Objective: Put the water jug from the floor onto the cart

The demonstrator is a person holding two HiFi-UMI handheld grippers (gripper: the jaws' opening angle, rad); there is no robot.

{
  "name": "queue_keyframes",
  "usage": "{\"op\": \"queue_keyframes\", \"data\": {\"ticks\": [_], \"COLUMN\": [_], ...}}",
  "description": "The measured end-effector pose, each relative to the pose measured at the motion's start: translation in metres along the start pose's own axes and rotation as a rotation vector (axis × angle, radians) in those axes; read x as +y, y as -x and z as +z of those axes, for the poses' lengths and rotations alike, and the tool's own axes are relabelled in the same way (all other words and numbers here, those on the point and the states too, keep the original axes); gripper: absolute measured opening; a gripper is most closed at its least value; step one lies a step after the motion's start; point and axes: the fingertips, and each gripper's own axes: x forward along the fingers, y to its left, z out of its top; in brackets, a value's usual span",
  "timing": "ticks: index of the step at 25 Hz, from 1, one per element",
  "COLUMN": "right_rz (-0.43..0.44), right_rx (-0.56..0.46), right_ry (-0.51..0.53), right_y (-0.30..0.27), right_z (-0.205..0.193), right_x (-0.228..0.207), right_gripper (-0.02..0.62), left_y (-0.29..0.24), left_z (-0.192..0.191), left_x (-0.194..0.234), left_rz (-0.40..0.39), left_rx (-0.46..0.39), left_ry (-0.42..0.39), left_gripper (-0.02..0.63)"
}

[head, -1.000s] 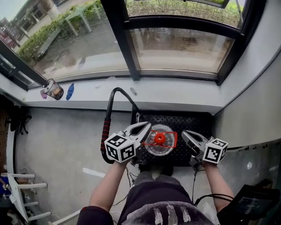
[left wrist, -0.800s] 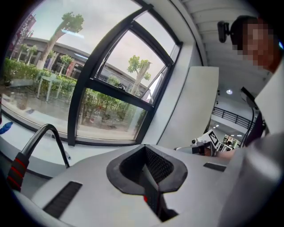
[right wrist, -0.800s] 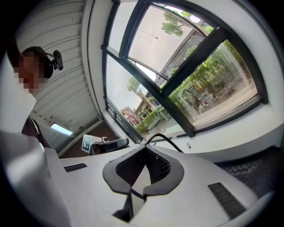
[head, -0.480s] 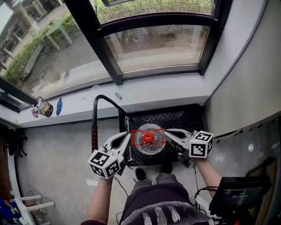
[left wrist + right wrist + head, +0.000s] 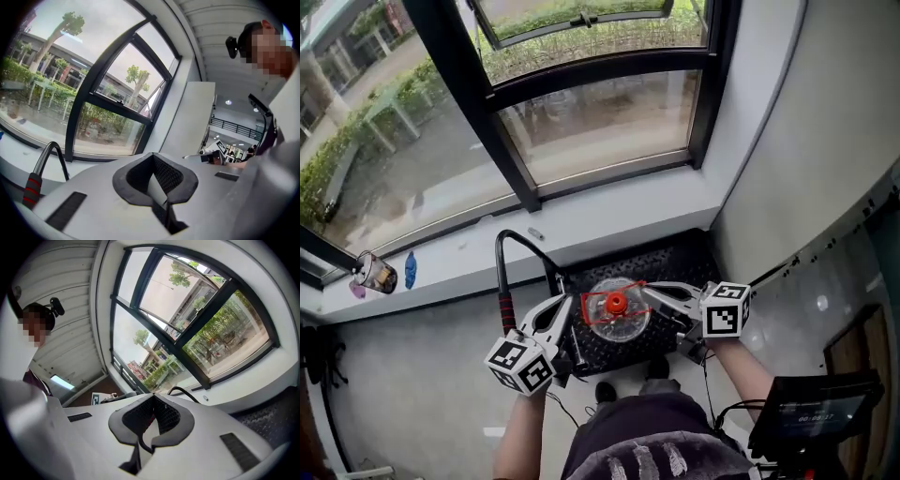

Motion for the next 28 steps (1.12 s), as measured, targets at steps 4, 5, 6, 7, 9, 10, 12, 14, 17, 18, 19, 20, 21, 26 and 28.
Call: {"op": "queue_keyframes", "data": {"ticks": [4,5,6,7,9,10,12,14,17,18,19,20,21,26,28], "right_rz": [-0.072,-0.079,-0.081,-0.083,-0.084,-0.085,-0.1,-0.12,-0.138,-0.149,-0.159,-0.166,-0.168,-0.163,-0.153], "right_rx": [-0.073,-0.09,-0.1,-0.105,-0.111,-0.121,-0.162,-0.199,-0.22,-0.229,-0.241,-0.254,-0.265,-0.301,-0.311], "right_ry": [0.012,0.011,0.01,0.01,0.009,0.005,-0.011,-0.03,-0.045,-0.049,-0.054,-0.059,-0.063,-0.058,-0.067], "right_y": [0.0,-0.005,-0.011,-0.017,-0.025,-0.025,-0.022,-0.018,-0.009,-0.002,0.006,0.014,0.021,0.055,0.07], "right_z": [0.0,-0.002,-0.006,-0.012,-0.023,-0.027,-0.033,-0.035,-0.035,-0.034,-0.033,-0.031,-0.03,-0.026,-0.028], "right_x": [0.021,0.027,0.032,0.037,0.049,0.054,0.062,0.065,0.067,0.068,0.069,0.069,0.07,0.069,0.066], "right_gripper": [-0.002,-0.002,-0.002,-0.002,-0.002,-0.002,-0.002,-0.002,-0.002,-0.002,-0.002,-0.002,-0.002,-0.002,-0.002], "left_y": [0.015,0.022,0.029,0.035,0.048,0.053,0.059,0.059,0.053,0.05,0.048,0.046,0.045,0.033,0.03], "left_z": [0.003,0.002,0.001,-0.001,-0.005,-0.007,-0.009,-0.009,-0.013,-0.014,-0.015,-0.015,-0.014,-0.021,-0.031], "left_x": [0.0,0.004,0.007,0.01,0.011,0.011,0.009,0.008,-0.002,-0.009,-0.017,-0.025,-0.031,-0.064,-0.079], "left_rz": [-0.033,-0.032,-0.031,-0.035,-0.06,-0.079,-0.13,-0.174,-0.202,-0.219,-0.237,-0.252,-0.261,-0.283,-0.279], "left_rx": [-0.047,-0.04,-0.033,-0.027,-0.025,-0.032,-0.063,-0.087,-0.06,-0.044,-0.032,-0.025,-0.022,0.007,0.036], "left_ry": [0.036,0.027,0.016,0.009,0.019,0.042,0.133,0.202,0.168,0.151,0.138,0.126,0.117,0.095,0.071], "left_gripper": [-0.004,-0.005,-0.005,-0.005,-0.005,-0.005,-0.004,-0.005,-0.003,-0.004,-0.005,-0.004,-0.004,-0.005,-0.004]}}
